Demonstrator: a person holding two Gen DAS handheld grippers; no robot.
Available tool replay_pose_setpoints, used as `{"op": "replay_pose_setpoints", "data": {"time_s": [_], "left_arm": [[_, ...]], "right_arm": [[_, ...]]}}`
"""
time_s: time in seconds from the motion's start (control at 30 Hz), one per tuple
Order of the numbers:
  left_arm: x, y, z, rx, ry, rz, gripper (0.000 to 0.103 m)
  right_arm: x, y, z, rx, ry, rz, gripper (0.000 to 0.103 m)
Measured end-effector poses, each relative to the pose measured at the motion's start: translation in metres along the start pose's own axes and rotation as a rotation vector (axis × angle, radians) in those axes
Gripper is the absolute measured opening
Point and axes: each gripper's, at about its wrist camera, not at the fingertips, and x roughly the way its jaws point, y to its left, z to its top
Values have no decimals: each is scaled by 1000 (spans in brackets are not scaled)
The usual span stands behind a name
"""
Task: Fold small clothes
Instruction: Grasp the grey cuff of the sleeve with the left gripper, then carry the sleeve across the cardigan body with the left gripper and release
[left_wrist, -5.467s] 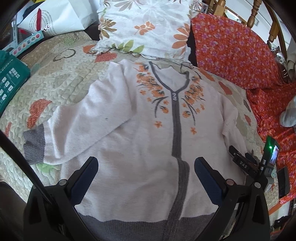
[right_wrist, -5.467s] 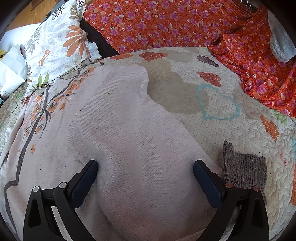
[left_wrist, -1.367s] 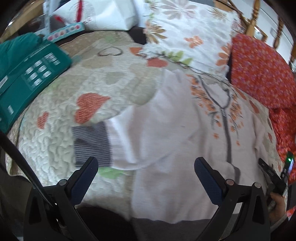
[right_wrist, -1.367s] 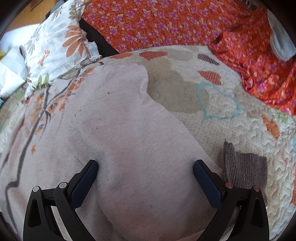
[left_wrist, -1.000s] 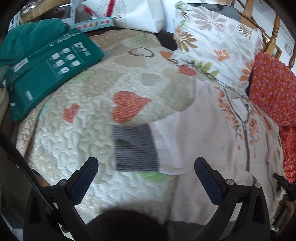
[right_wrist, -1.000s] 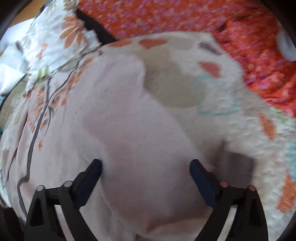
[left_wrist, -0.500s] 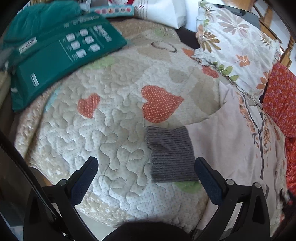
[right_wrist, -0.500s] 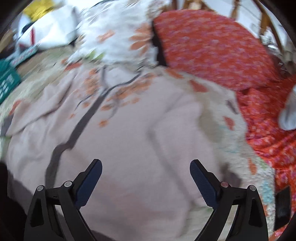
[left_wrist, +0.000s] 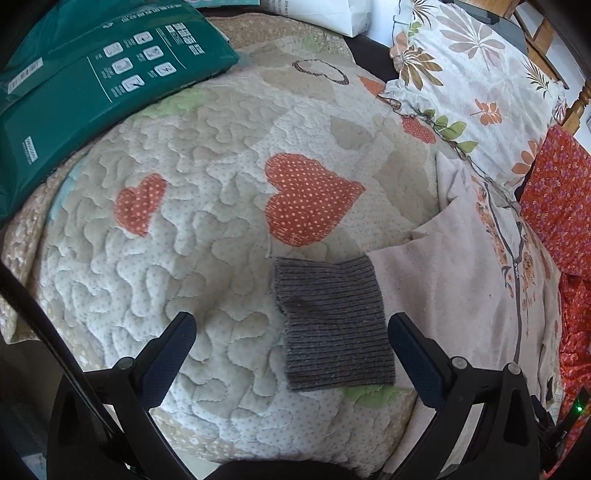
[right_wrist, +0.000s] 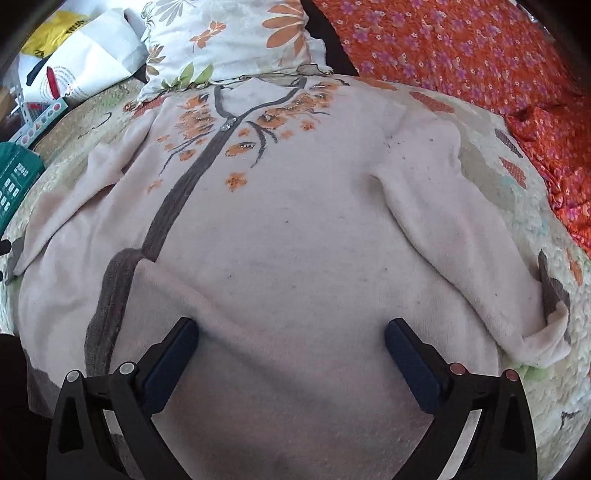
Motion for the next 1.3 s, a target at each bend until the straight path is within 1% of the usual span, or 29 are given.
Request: {"op": "replay_pose_setpoints", "data": {"time_s": [0.13, 0.37, 0.4, 0.43, 0.47, 0.5, 0.53, 0.57, 0.6, 0.63, 0.67, 0.7, 0.73, 0.8, 0.87, 0.9, 0.93, 1.0, 1.1, 1.2, 1.3], "left_arm": [[3, -4, 1, 3, 4, -9, 103], [7, -16, 2, 23, 9, -4, 103], [8, -17, 1, 26, 9, -4, 102], [8, -19, 1, 32, 8, -5, 98], [9, -22, 1, 45, 8, -8, 87], [10, -25, 1, 60, 12, -12, 79], [12, -30, 0, 89, 18, -5, 64], [12, -34, 1, 110, 16, 19, 49], [12, -36, 2, 127, 12, 23, 37], [12, -35, 5, 133, 18, -14, 15], [12, -32, 8, 121, 30, -44, 13], [11, -28, 11, 103, 29, -60, 11], [8, -21, 15, 77, 20, -73, 10], [-1, -3, 24, 19, -28, -46, 10], [-15, 23, 39, -58, -83, -25, 10], [-21, 34, 45, -87, -107, -3, 10], [-30, 47, 54, -113, -140, 39, 10], [-44, 67, 72, -135, -209, 129, 10], [-57, 89, 95, -157, -280, 237, 10], [-67, 102, 111, -174, -320, 294, 10], [-73, 98, 122, -171, -344, 311, 10]], "right_arm": [[-1, 1, -2, 15, -43, -4, 103], [-3, 2, -7, 4, -95, -11, 103], [-3, 2, -8, 4, -99, -12, 103], [-3, 2, -8, 3, -104, -13, 103], [-3, 2, -9, 2, -108, -15, 103], [-3, 2, -9, 2, -111, -15, 103], [-3, 2, -9, 2, -113, -16, 103], [-4, 2, -9, 1, -115, -15, 103], [-3, 2, -10, 1, -118, -15, 103], [-4, 2, -10, 1, -121, -15, 103], [-4, 2, -10, 1, -123, -15, 103], [-4, 2, -11, 1, -124, -15, 103], [-4, 2, -11, 1, -124, -15, 103], [-4, 2, -11, 0, -125, -15, 103], [-4, 2, -11, 1, -124, -15, 103], [-4, 2, -11, 1, -124, -15, 103], [-4, 2, -11, 1, -125, -15, 103], [-4, 2, -11, 0, -128, -15, 103], [-4, 2, -11, -1, -132, -15, 103], [-4, 2, -11, -1, -133, -14, 103], [-4, 2, -12, -1, -134, -14, 103]]}}
